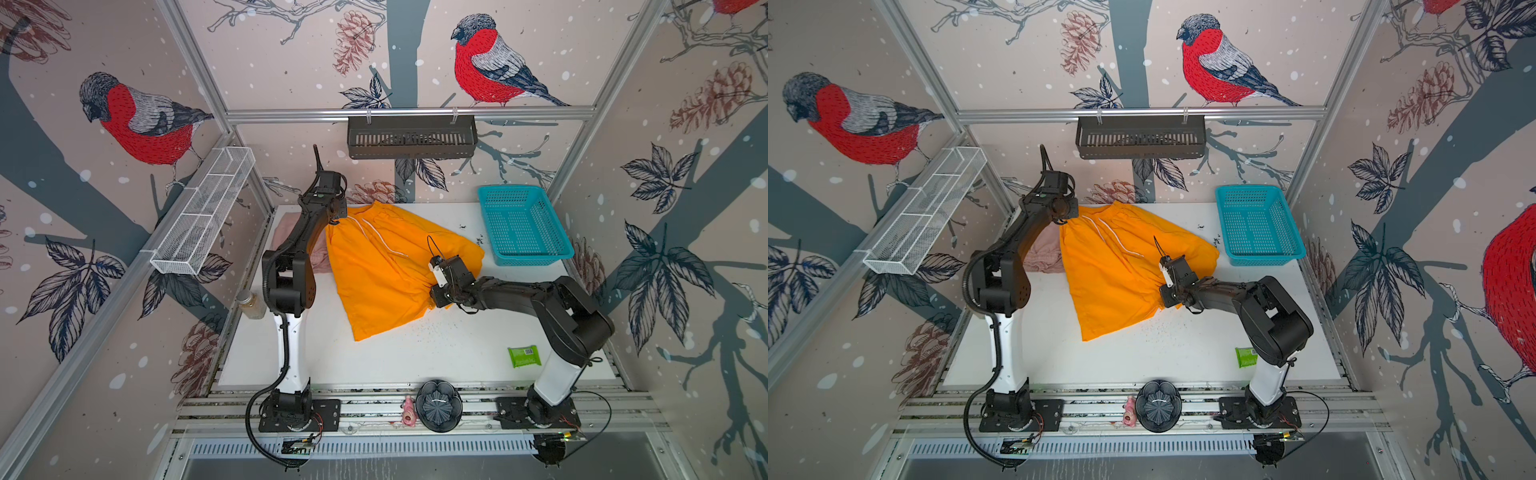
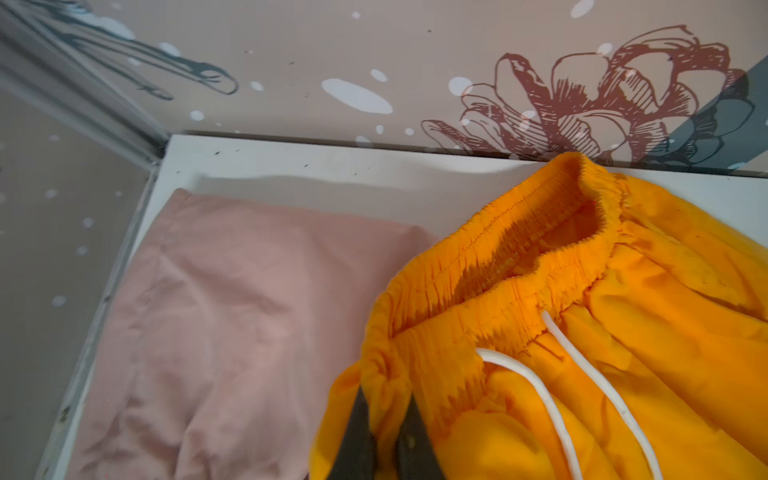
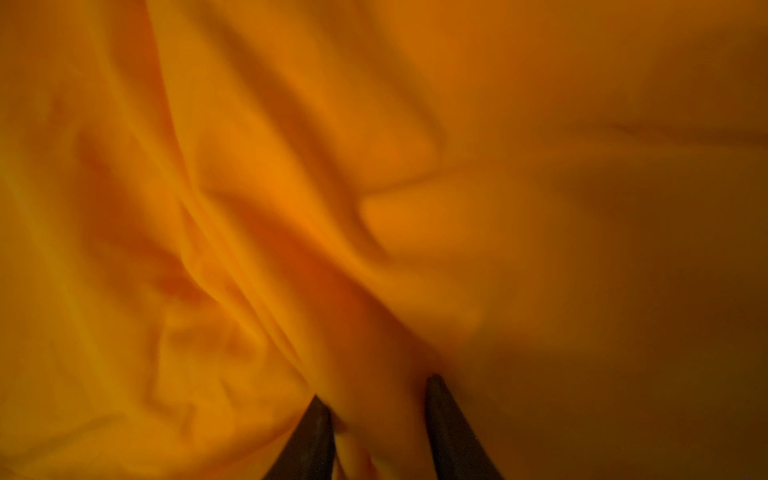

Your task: Fold and stack the shorts

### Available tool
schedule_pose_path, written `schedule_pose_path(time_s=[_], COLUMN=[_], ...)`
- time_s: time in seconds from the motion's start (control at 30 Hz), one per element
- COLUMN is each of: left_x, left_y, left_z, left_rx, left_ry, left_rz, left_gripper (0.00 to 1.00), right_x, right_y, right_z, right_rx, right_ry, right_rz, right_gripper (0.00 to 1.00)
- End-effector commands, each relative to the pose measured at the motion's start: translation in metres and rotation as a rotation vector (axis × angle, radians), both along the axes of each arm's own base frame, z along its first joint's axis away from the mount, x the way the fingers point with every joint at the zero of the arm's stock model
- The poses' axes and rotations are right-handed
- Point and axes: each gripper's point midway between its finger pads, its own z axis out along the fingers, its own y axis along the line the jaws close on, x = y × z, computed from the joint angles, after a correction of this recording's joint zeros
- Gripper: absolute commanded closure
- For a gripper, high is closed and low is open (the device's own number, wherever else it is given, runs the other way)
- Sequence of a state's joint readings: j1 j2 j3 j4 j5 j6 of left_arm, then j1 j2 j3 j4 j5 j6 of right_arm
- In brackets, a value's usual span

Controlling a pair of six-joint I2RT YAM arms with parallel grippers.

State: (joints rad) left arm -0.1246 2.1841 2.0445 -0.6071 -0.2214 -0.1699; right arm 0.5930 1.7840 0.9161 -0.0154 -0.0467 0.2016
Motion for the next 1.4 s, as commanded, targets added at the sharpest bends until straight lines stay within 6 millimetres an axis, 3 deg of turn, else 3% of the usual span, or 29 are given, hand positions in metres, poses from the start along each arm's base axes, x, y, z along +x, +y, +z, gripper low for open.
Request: schedule_pose_path(time_s=[0.0, 0.1, 0.17, 0.23, 0.3, 0.4, 0.5, 0.6, 0.73, 0.87, 1.07, 1.17, 1.27, 1.37], left_x=[-0.040, -0.074, -0.093, -0.109, -0.122, -0.135, -0.144, -0.147, -0.135, -0.103, -0.058, -0.043, -0.028, -0.010], left_y=[0.023, 0.036, 0.039, 0.041, 0.045, 0.052, 0.063, 0.068, 0.062, 0.029, 0.014, 0.017, 0.018, 0.008], left_z=[-0.003, -0.007, -0.009, -0.011, -0.013, -0.014, -0.015, -0.017, -0.010, 0.002, 0.001, -0.009, -0.018, -0.030], left_rx=[0.019, 0.024, 0.001, -0.021, -0.046, -0.077, -0.099, -0.099, -0.112, -0.185, -0.163, -0.109, -0.066, -0.047], left_ry=[0.082, 0.096, 0.072, 0.051, 0.037, 0.025, 0.017, 0.007, -0.012, -0.068, -0.112, -0.093, -0.084, -0.068], left_rz=[0.157, 0.232, 0.254, 0.270, 0.289, 0.310, 0.344, 0.357, 0.310, 0.101, -0.034, -0.052, -0.077, -0.174], left_gripper=[1.00, 1.00, 0.95, 0.81, 0.54, 0.31, 0.22, 0.17, 0.14, 0.13, 0.12, 0.12, 0.12, 0.12], right_x=[-0.008, 0.008, 0.015, 0.016, 0.012, 0.003, -0.006, -0.019, -0.051, -0.076, -0.069, -0.064, -0.059, -0.057], right_y=[-0.022, -0.030, -0.028, -0.018, -0.008, -0.007, -0.021, -0.038, -0.042, -0.027, -0.027, -0.023, -0.025, -0.036], right_z=[-0.014, -0.009, -0.006, -0.002, 0.009, 0.029, 0.043, 0.044, 0.033, 0.025, 0.011, 0.007, 0.009, 0.012], right_rx=[-0.092, -0.092, -0.057, -0.011, 0.048, 0.097, 0.081, 0.073, 0.100, 0.169, 0.175, 0.186, 0.161, 0.133], right_ry=[0.097, 0.092, 0.099, 0.113, 0.111, 0.093, 0.062, 0.067, 0.129, 0.151, 0.130, 0.132, 0.128, 0.136], right_rz=[0.005, -0.015, -0.009, 0.033, 0.057, 0.037, -0.030, -0.109, -0.139, -0.132, -0.195, -0.190, -0.195, -0.209], right_gripper=[0.62, 0.57, 0.50, 0.43, 0.40, 0.35, 0.30, 0.29, 0.30, 0.31, 0.40, 0.55, 0.87, 0.94])
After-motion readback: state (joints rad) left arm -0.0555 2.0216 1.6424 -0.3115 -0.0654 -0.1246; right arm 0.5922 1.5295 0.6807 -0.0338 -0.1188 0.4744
